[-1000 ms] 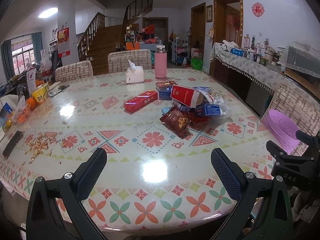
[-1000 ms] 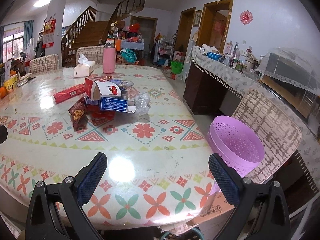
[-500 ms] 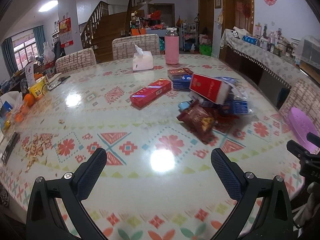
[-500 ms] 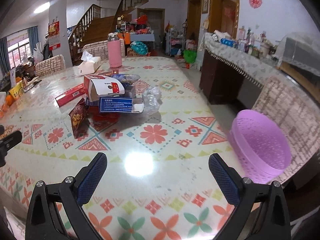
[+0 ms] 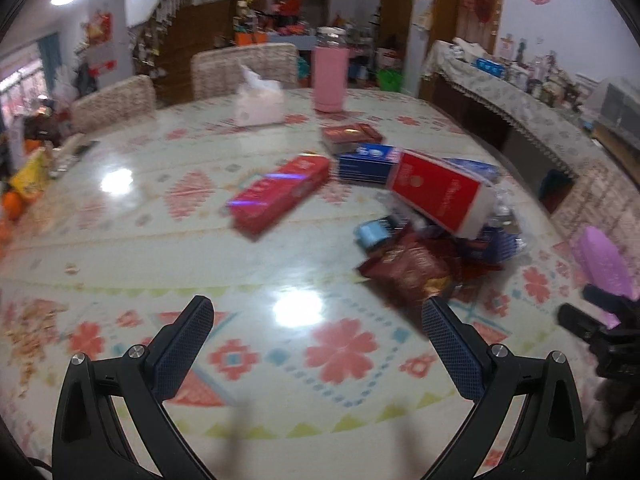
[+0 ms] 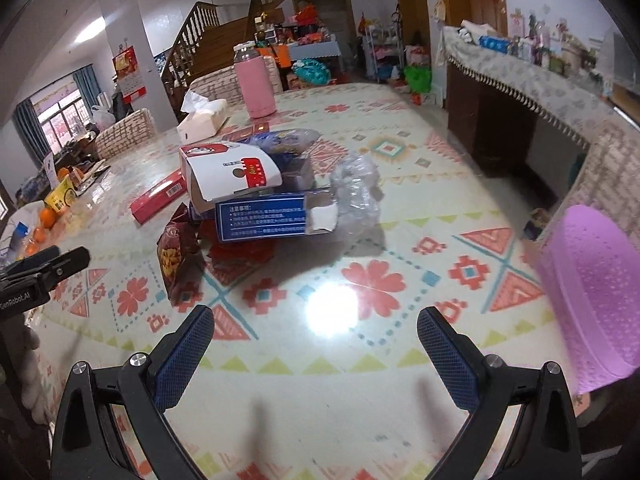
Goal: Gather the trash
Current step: 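Grasp the red snack bag with the left gripper while the right grasps the red-white paper box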
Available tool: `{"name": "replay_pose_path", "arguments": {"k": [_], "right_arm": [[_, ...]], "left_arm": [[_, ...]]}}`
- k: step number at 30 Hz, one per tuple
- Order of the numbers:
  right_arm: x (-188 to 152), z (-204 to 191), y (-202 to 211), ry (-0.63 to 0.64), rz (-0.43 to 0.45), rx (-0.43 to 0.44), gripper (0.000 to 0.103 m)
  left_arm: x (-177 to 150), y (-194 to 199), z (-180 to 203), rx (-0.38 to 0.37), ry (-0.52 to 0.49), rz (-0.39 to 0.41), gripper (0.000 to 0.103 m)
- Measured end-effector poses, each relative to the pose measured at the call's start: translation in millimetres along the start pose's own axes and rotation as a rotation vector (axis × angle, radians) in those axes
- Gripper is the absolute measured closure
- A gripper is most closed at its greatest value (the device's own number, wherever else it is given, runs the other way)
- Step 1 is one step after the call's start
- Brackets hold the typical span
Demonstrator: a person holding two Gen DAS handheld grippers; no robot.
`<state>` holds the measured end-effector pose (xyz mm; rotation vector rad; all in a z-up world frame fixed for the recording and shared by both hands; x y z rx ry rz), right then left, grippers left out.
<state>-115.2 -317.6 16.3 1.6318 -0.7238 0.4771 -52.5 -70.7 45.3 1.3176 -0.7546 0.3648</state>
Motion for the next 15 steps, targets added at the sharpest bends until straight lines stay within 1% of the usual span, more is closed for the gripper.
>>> {"name": "replay_pose_path", "arguments": {"k": [4,5,8,12,15], "right_arm": [[13,3,-12,-0.018,-0.009,0.059,0.002],[17,4,-16,-0.029,-0.015,0.078,0.004],[27,7,-27,-0.058,-0.036,0.145,0.012],[47,5,-37,-0.079,-0.032,0.215,0.013],[63,-3,-44,-0.065,-0.017,0.249,0.013]], "left_arm": [[4,-18,27,-0.074,-0.062,-0.008,0.0],[5,-22,34,-0.087,-0.084,-0.007,0.0],[11,-40,51,-0.096,-0.142,-0.023,0.0],[17,-59,58,-0.1,-0.157,-0.053,0.0],[20,-71,58,-0.118,-0.138,-0.083,0.0]]}}
Point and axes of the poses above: each gripper's, at about its wrist camera, not at the fingertips, and y roughly against the way its jaws point, z to its right, x to its top, the point moved 3 cm from there along -y, roughly the way its jaws point
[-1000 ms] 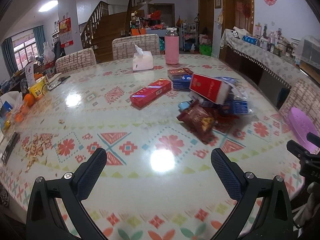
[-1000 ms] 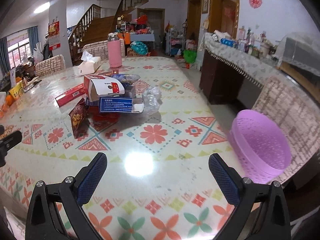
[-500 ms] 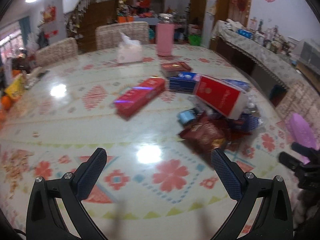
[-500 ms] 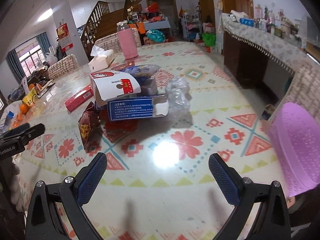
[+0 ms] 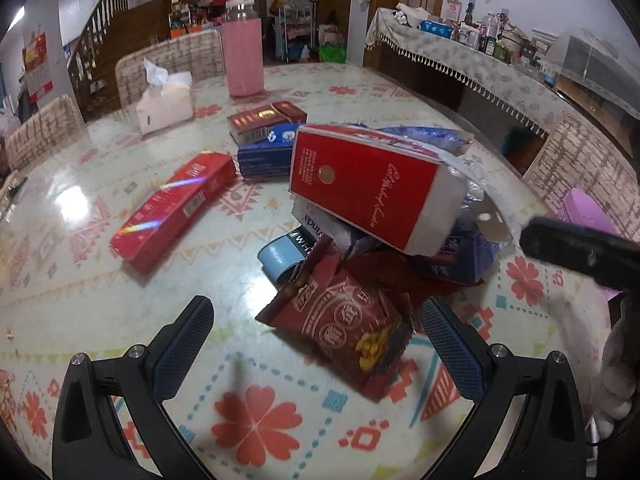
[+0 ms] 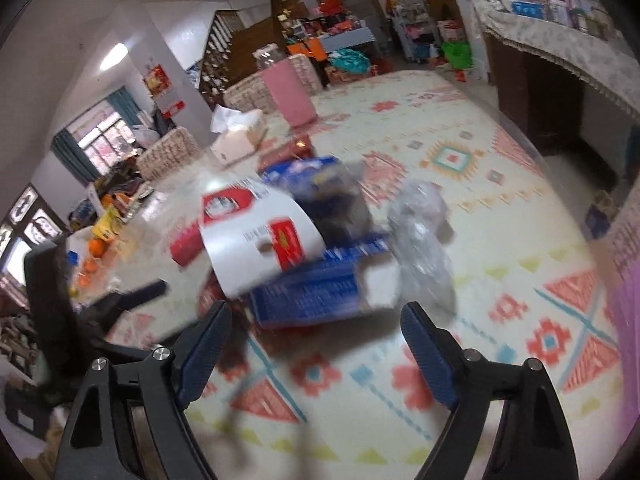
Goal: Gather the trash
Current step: 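Grasp the red snack bag with the left gripper while the right grasps the red-white paper box, then lift the snack bag and paper box and carry both toward the purple basket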
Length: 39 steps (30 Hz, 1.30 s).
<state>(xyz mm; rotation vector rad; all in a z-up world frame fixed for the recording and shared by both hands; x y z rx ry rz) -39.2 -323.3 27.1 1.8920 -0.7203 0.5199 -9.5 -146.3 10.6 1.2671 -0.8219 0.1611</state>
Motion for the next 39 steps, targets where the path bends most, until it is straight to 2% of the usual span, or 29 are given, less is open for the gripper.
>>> {"name": "replay_pose_path", "arguments": {"k": [2,4,5,6,7,8,9,14,19,20,21,24,25,27,30,31,33,34,35,36,38,39], "right_arm": [[11,-4,-7,0.011,0.012,0.007,0.011],[21,-7,-15,0.017,0.015,0.005,0.009],[25,-9,-20,0.019,0.014,0.011,0.009],[29,-11,-25,0.021,0.01,0.018,0.009],[33,-14,-31,0.026,0.004,0.019,0.009],[35,-17,-37,0.032,-0.002,0.012,0.009],[37,-20,-43,0.04,-0.007,0.012,0.009],[38,-40,-58,0.093,-0.031,0.001,0.009],[29,-56,-60,0.161,-0.048,-0.025,0.009],[26,-60,-60,0.18,-0.052,-0.027,0.013],[23,-64,-59,0.193,-0.061,-0.011,0.025],[13,-73,-54,0.225,-0.073,0.005,0.046],[10,-76,-53,0.234,-0.076,0.012,0.05],[4,-80,-50,0.238,-0.094,0.039,0.082],[-6,-86,-41,0.259,-0.085,0.038,0.086],[-9,-88,-38,0.265,-0.082,0.037,0.086],[-13,-89,-34,0.276,-0.069,0.02,0.085],[-14,-88,-33,0.275,-0.061,0.015,0.083],[-14,-88,-31,0.269,-0.059,0.012,0.067],[-14,-86,-31,0.257,-0.056,0.013,0.039],[-14,-86,-28,0.251,-0.03,0.007,0.017],[-14,-86,-30,0.255,-0.029,0.0,0.017]], "left_arm": [[1,-3,-3,-0.025,0.019,-0.012,0.0],[0,-5,-5,-0.039,0.037,-0.021,0.006],[-1,-7,-6,-0.043,0.041,-0.03,0.021],[-2,-9,-6,-0.057,0.044,-0.045,0.029],[-2,-8,-7,-0.066,0.055,-0.04,0.029],[-3,-7,-8,-0.075,0.062,-0.038,0.041],[-3,-7,-8,-0.086,0.065,-0.042,0.046],[-4,0,-10,-0.093,0.08,-0.031,0.056],[-11,16,-13,-0.104,0.094,-0.018,0.073],[-13,20,-15,-0.11,0.102,-0.016,0.078],[-15,23,-16,-0.115,0.108,-0.017,0.083],[-24,32,-22,-0.107,0.127,-0.016,0.086],[-28,34,-24,-0.098,0.131,-0.015,0.086],[-33,37,-27,-0.09,0.145,-0.016,0.086],[-40,42,-33,-0.085,0.162,-0.01,0.084],[-42,44,-34,-0.073,0.163,-0.007,0.08],[-45,45,-37,-0.038,0.163,0.003,0.047],[-46,45,-39,-0.023,0.161,0.014,0.042],[-46,44,-40,-0.006,0.156,0.023,0.038],[-46,43,-42,0.014,0.146,0.024,0.038],[-45,38,-44,0.017,0.138,0.018,0.033],[-44,35,-45,0.016,0.138,0.015,0.03]]}}
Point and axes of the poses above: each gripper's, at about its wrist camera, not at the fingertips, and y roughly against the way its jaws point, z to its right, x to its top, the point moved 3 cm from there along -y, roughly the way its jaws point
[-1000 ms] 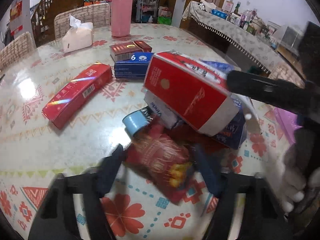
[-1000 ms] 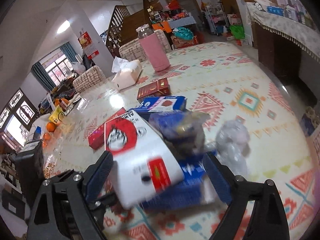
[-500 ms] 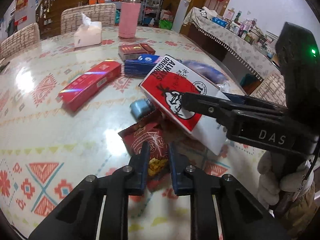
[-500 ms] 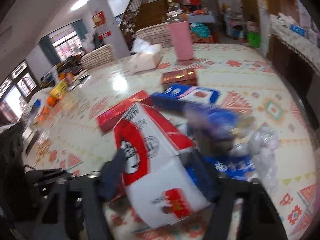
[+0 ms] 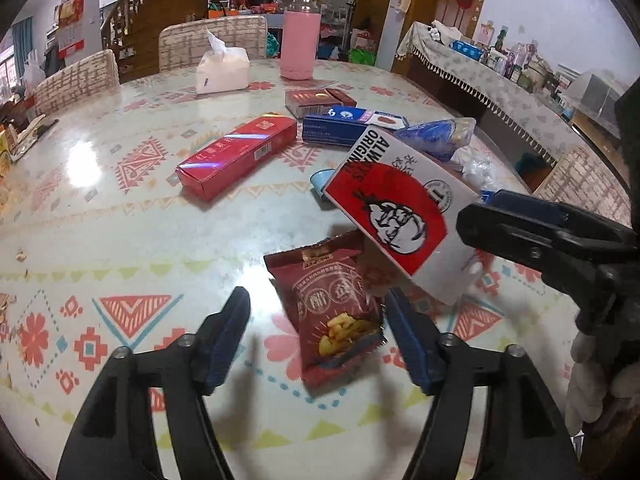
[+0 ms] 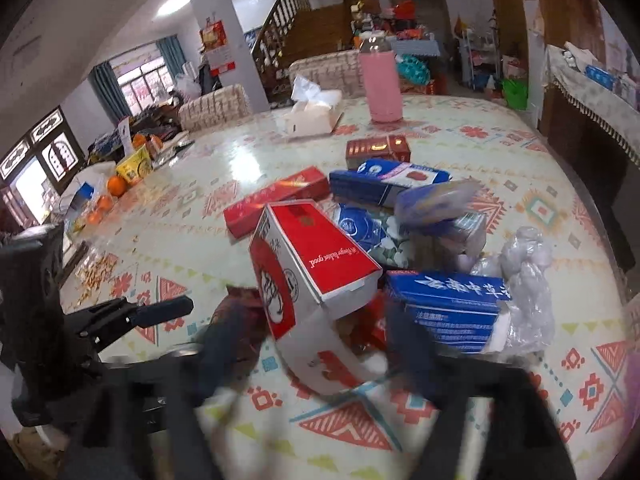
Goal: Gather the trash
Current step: 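Lift the snack bag and paper box and carry both toward the purple basket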
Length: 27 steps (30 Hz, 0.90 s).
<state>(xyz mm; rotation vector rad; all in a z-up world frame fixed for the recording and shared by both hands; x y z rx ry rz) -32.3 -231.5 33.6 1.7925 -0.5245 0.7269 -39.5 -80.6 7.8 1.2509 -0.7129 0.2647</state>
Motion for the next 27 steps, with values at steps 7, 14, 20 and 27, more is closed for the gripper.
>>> {"name": "replay_pose_path", "arguments": {"k": [7,14,20,27], "right_arm": [[2,0,-28,-0.022,-0.056,0.024,0.019],[-5,-6,-32,-0.063,-0.093,0.13,0.097],[-2,-4,3,-0.098,-0.007,0.166,0.099],[-13,26,70,-0.154,0.109,0.154,0.099]], "left_arm": [[-2,-21,-2,-0.055,0.046,-0.053,0.056],[-13,5,-17,-0.063,0.085,-0.032,0.067],[-12,34,-18,-0.07,0.09,0.016,0.067],[-3,57,30,-0.117,-0.003,0.051,0.067]]}}
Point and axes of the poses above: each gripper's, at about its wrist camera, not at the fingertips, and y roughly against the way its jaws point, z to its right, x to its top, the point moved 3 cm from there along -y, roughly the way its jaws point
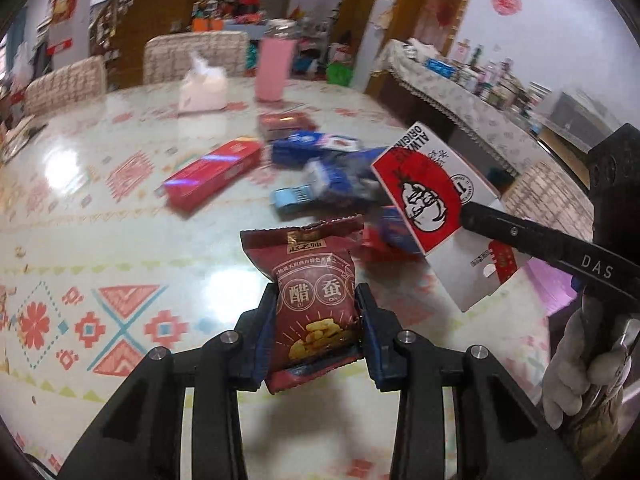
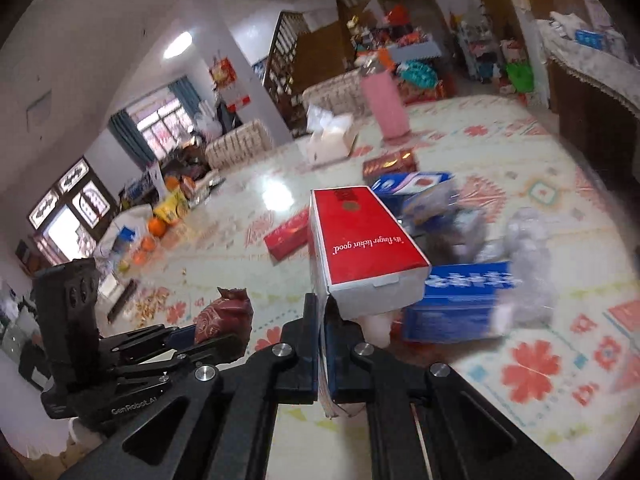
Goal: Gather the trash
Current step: 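Lift the snack bag and paper box and carry both toward the purple basket, then open the left gripper over the basket to drop the snack bag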
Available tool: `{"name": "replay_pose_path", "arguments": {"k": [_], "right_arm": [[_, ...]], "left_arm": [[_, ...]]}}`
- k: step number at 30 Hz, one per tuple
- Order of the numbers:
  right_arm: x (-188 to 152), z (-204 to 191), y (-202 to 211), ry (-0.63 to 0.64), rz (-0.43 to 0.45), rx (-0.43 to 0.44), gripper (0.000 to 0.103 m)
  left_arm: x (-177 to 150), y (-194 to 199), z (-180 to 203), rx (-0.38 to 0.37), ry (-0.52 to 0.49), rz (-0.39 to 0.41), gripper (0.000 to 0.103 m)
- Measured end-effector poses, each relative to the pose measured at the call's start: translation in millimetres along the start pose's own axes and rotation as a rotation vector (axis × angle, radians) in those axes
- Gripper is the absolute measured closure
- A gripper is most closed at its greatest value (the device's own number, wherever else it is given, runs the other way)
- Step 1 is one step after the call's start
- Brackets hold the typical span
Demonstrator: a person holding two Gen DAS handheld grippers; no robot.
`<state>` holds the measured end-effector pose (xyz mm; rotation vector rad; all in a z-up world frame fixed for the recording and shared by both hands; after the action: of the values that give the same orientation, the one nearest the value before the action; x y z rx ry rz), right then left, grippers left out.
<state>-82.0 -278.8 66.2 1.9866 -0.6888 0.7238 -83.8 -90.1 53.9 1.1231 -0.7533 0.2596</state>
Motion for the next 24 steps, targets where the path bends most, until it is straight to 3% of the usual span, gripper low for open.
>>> {"name": "replay_pose_path", "arguments": {"k": [8,16,24], "right_arm": [[-11,65,100,-0.056,0.116,-0.153,0.099],[-24,155,199,-0.168,0.219,-0.369,0.099],[-38,238,247,-0.29,0.237,-0.483,0.098]], "left_arm": [[19,-14,98,-0.108,-0.156,-0.019,0.067],[35,-52,238,-0.261,-0.352,-0.061,0.067],[51,-124,363,-0.399,-0.425,-0.192,0.066]]}}
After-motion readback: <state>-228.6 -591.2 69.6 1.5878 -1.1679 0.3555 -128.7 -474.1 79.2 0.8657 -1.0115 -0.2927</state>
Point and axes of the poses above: each gripper's, at about its wrist camera, not at the fingertips, and y roughly against the way its jaws point, z to its right, x to its top, the point moved 3 cm from there along -y, roughly the way its jaws point
